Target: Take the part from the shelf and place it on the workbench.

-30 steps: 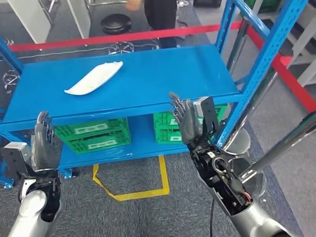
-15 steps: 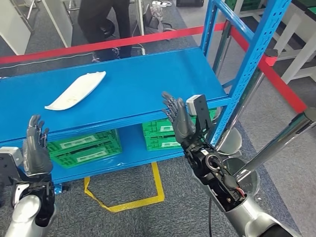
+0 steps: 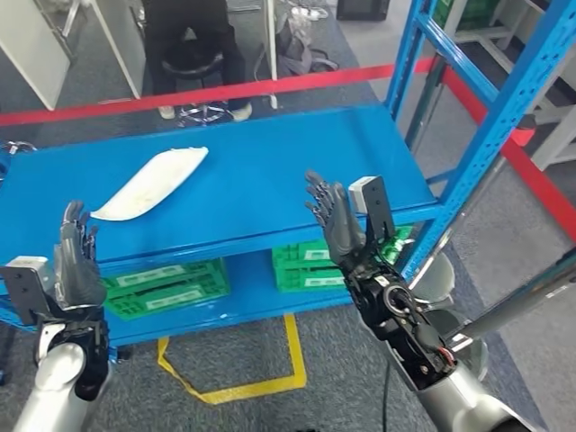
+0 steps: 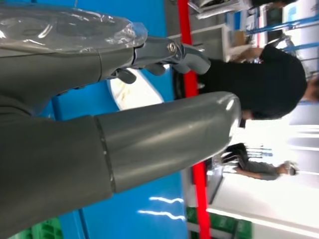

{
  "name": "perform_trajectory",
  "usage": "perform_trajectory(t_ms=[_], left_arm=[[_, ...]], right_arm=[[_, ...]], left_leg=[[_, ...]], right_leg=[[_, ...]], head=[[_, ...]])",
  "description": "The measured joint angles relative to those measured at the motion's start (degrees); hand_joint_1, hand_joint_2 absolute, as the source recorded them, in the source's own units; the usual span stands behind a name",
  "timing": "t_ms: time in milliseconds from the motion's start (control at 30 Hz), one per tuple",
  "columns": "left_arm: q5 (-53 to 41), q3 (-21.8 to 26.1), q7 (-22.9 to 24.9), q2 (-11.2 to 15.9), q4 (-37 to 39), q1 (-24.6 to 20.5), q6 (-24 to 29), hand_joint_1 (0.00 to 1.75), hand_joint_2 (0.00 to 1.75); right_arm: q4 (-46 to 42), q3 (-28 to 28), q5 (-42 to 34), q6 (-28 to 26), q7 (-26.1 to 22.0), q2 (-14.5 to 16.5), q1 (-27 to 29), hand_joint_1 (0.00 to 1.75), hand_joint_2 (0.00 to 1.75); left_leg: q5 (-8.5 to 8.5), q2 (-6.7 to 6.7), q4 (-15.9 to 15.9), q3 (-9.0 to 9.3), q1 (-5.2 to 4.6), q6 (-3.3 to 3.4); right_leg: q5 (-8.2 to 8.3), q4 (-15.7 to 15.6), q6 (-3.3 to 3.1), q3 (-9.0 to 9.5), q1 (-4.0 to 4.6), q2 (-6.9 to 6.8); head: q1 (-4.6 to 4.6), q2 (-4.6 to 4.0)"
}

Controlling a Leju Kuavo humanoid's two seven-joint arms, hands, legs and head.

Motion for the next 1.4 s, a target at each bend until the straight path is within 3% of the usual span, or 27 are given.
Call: perform_trajectory(t_ms=[100,133,233,267,300,400,467,600,667,733,767,800,833,900,933,1000,1067,1100,1167,1233,1267,1300,1333,1400], left_arm=[[0.06,0.00,-0.17,-0.03,0.09,-0.27,-0.01,0.00,0.00],[0.06,0.00,-0.24,-0.03,0.13,-0.38,-0.01,0.00,0.00],[0.08,0.00,-0.35,-0.01,0.24,-0.25,0.02,0.00,0.00],[0.08,0.00,-0.34,0.01,0.25,-0.13,0.06,0.00,0.00],[0.08,0.00,-0.34,0.03,0.26,-0.06,0.10,0.00,0.00],[0.06,0.00,-0.20,0.07,0.27,-0.13,0.24,0.00,0.00],[0.03,0.00,0.06,0.07,0.26,-0.18,0.39,0.00,0.00],[-0.04,0.00,0.16,0.07,0.16,-0.16,0.53,0.00,0.00],[-0.11,0.00,0.04,0.06,0.10,-0.14,0.56,0.00,0.00],[-0.18,0.00,-0.02,0.04,0.09,0.04,0.62,0.00,0.00],[-0.23,0.00,-0.02,0.04,0.09,0.18,0.67,0.00,0.00],[-0.28,0.00,-0.03,0.04,0.09,0.28,0.72,0.00,0.00],[-0.33,0.00,-0.04,0.04,0.09,0.34,0.75,0.00,0.00],[-0.41,0.00,-0.10,0.03,0.09,0.36,0.80,0.00,0.00],[-0.44,0.00,-0.14,0.02,0.08,0.34,0.81,0.00,0.00],[-0.46,0.00,-0.21,0.02,0.06,0.36,0.83,0.00,0.00],[-0.47,0.00,-0.25,0.05,0.03,0.46,0.83,0.00,0.00],[-0.49,0.00,-0.26,0.08,0.00,0.47,0.83,0.00,0.00],[-0.51,0.00,-0.32,0.10,-0.07,0.36,0.84,0.00,0.00],[-0.53,0.00,-0.37,0.09,-0.08,0.38,0.86,0.00,0.00],[-0.53,0.00,-0.37,0.09,-0.07,0.49,0.88,0.00,0.00],[-0.54,0.00,-0.37,0.09,-0.07,0.57,0.92,0.00,0.00],[-0.55,0.00,-0.38,0.09,-0.08,0.62,0.96,0.00,0.00],[-0.58,0.00,-0.39,0.09,-0.17,0.59,1.07,0.00,0.00]], right_arm=[[0.19,-0.03,-0.08,0.99,-0.07,-0.01,-0.56,0.00,0.00],[0.21,-0.02,0.00,1.19,-0.10,-0.01,-0.77,0.00,0.00],[0.33,0.00,1.16,1.20,0.16,-0.02,-1.04,0.00,0.00],[0.36,0.02,1.63,1.15,0.29,-0.02,-1.03,0.00,0.00],[0.37,0.03,1.94,1.10,0.40,-0.02,-1.03,0.00,0.00],[0.38,0.08,2.17,1.10,0.59,-0.02,-1.02,0.00,0.00],[0.39,0.08,2.43,1.11,0.75,-0.02,-1.02,0.00,0.00],[0.23,0.04,2.97,1.15,0.80,-0.02,-1.14,0.00,0.00],[0.16,0.02,2.99,1.22,0.77,-0.02,-1.17,0.00,0.00],[0.17,0.02,3.00,1.39,0.77,-0.02,-0.98,0.00,0.00],[0.18,0.02,3.00,1.48,0.77,-0.02,-0.86,0.00,0.00],[0.18,0.02,3.00,1.55,0.76,-0.02,-0.79,0.00,0.00],[0.18,0.02,3.00,1.60,0.75,-0.02,-0.77,0.00,0.00],[0.19,0.00,3.00,1.68,0.74,-0.04,-0.81,0.00,0.00],[0.19,-0.01,3.01,1.70,0.73,-0.05,-0.84,0.00,0.00],[0.19,0.01,3.02,1.75,0.73,-0.08,-0.87,0.00,0.00],[0.17,0.00,3.03,1.79,0.70,-0.08,-0.94,0.00,0.00],[0.16,-0.01,3.05,1.80,0.66,-0.08,-1.01,0.00,0.00],[0.14,-0.01,3.07,1.89,0.58,-0.08,-1.10,0.00,0.00],[0.15,0.00,3.08,1.98,0.56,-0.08,-1.06,0.00,0.00],[0.15,0.00,3.09,2.01,0.55,-0.08,-1.03,0.00,0.00],[0.16,0.00,3.11,2.04,0.54,-0.08,-1.02,0.00,0.00],[0.16,0.00,3.13,2.07,0.50,-0.08,-1.02,0.00,0.00],[0.15,0.00,3.14,2.11,0.39,-0.08,-1.04,0.00,0.00]], left_leg=[[-0.80,0.11,2.21,-0.78,0.21,-0.90],[-1.41,0.11,5.15,-2.41,0.31,-1.14],[-4.47,0.10,16.49,-10.56,0.42,-1.55],[-4.67,0.10,17.88,-12.45,0.41,-1.47],[-3.52,0.13,16.94,-13.22,0.37,-1.20],[4.79,1.54,5.53,-10.55,-0.33,0.16],[7.05,2.54,1.30,-9.22,-0.98,0.64],[6.85,0.97,0.66,-8.39,-0.62,1.04],[6.49,0.15,0.28,-7.53,-0.30,1.50],[5.96,-0.80,0.28,-6.95,-0.26,1.78],[5.70,-1.35,0.30,-6.65,-0.24,1.76],[5.42,-1.95,0.35,-6.31,-0.18,1.66],[5.12,-2.56,0.44,-5.90,-0.12,1.51],[4.45,-3.75,0.77,-5.18,-0.04,1.06],[4.21,-4.27,1.00,-5.08,-0.03,0.82],[4.17,-5.14,1.17,-5.41,0.10,0.25],[4.22,-5.47,1.22,-5.78,0.27,-0.36],[3.73,-4.73,1.94,-6.14,0.23,-0.68],[1.10,-2.26,6.94,-8.58,0.25,-1.28],[-2.04,-0.80,14.90,-12.76,0.41,-1.76],[-2.59,-0.57,17.53,-14.28,0.52,-1.90],[-2.18,-0.41,18.14,-14.81,0.60,-1.95],[-0.82,-0.22,16.38,-14.09,0.64,-1.91],[2.77,1.52,8.26,-9.99,0.55,-1.55]], right_leg=[[-0.40,-0.42,-1.30,1.24,-0.13,0.39],[-0.65,-0.51,-1.51,1.74,-0.24,0.48],[-1.92,-0.55,-1.89,3.08,-0.16,0.45],[-2.42,-0.56,-1.91,3.66,-0.11,0.41],[-2.99,-0.56,-1.90,4.38,-0.05,0.30],[-4.81,-0.67,-1.60,6.75,0.13,-0.38],[-5.72,-0.78,-1.04,7.48,0.29,-0.87],[-7.64,-0.05,0.24,7.84,0.39,-1.53],[-10.35,5.75,0.69,5.13,0.23,-0.70],[-12.90,14.23,1.12,0.31,0.15,-0.28],[-12.89,16.63,1.31,-1.54,0.08,-0.24],[-11.70,16.81,1.46,-2.39,-0.01,-0.22],[-9.35,14.48,1.56,-2.02,-0.13,-0.10],[-4.12,6.56,1.61,0.54,-0.47,1.32],[-2.78,3.22,1.52,1.99,-0.62,2.22],[-2.76,0.66,1.00,3.39,-0.56,3.21],[-2.84,0.05,0.22,3.87,-0.56,2.46],[-2.74,-0.15,-0.16,4.01,-0.64,2.01],[-2.61,-0.46,-0.85,4.25,-0.72,1.00],[-2.70,-0.49,-1.19,4.26,-0.60,-0.07],[-2.76,-0.49,-1.23,4.27,-0.57,-0.63],[-2.82,-0.49,-1.26,4.29,-0.55,-1.19],[-2.89,-0.49,-1.24,4.36,-0.54,-1.75],[-3.12,-0.48,-1.03,4.62,-0.43,-2.72]], head=[[-0.24,0.00],[-0.49,0.00],[-1.11,0.00],[-1.18,0.00],[-1.24,0.00],[-1.43,0.00],[-1.64,0.00],[-1.57,0.00],[-1.01,0.00],[-0.45,0.00],[-0.28,0.00],[-0.13,0.00],[0.02,0.00],[0.40,-0.01],[0.49,-0.01],[0.50,-0.01],[0.44,0.00],[0.23,0.00],[-0.44,0.00],[-1.07,0.00],[-1.20,0.00],[-1.30,0.00],[-1.38,0.00],[-1.50,0.00]])
